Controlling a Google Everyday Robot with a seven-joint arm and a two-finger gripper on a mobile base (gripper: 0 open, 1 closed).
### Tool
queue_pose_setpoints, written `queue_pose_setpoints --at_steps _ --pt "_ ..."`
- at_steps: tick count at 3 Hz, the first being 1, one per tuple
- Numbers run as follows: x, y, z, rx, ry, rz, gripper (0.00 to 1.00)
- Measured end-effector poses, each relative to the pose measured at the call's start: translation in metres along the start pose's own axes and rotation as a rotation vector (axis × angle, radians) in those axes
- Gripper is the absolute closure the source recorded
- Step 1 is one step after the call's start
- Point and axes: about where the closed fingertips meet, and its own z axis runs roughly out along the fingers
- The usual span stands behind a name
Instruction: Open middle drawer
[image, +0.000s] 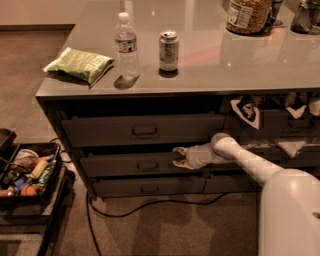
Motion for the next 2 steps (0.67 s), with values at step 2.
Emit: queue_pose_setpoints --at_steps 2 --pt "-0.0006 0.0019 -0.0009 -0.018 0.01 0.006 1.0"
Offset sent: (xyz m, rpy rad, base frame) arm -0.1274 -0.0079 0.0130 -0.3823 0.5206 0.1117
